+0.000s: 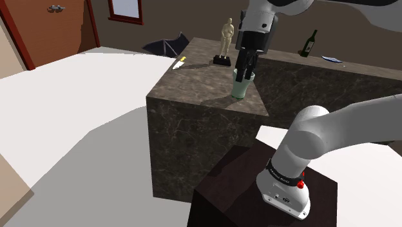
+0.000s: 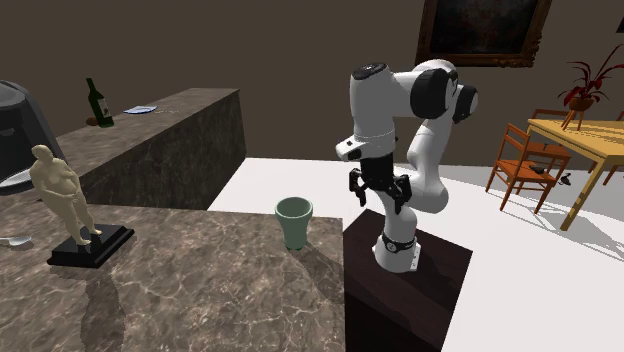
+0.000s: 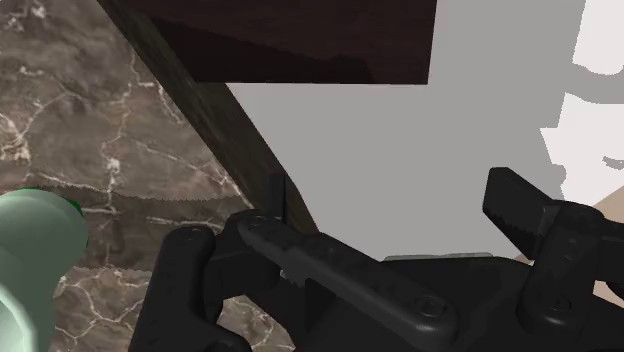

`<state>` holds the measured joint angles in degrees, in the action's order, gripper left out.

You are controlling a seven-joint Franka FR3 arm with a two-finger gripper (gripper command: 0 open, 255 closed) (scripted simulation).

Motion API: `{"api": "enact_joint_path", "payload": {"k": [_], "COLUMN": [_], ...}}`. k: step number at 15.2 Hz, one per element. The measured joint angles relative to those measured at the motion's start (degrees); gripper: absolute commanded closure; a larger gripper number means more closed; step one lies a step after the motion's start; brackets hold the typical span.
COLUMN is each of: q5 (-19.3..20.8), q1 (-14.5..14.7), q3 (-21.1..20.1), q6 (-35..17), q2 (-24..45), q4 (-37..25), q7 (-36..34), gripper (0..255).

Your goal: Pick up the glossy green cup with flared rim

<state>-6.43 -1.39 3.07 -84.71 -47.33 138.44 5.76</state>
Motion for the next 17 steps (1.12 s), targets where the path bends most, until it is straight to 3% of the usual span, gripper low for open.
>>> {"api": "enact_joint_path", "payload": {"k": [3,11,17], "q5": [1.2,7.6,10.0], "q1": [-0.6,-3.8,-5.1], "q3": [1.4,10.3,16.8], "q6": [-0.5,-5.8,-9.0], "q2": [1.0,8.9,17.3], "q4": [-0.5,-3.9,-10.1], "q7": [1.4,10.5,17.1], "gripper": [0,0,0]}}
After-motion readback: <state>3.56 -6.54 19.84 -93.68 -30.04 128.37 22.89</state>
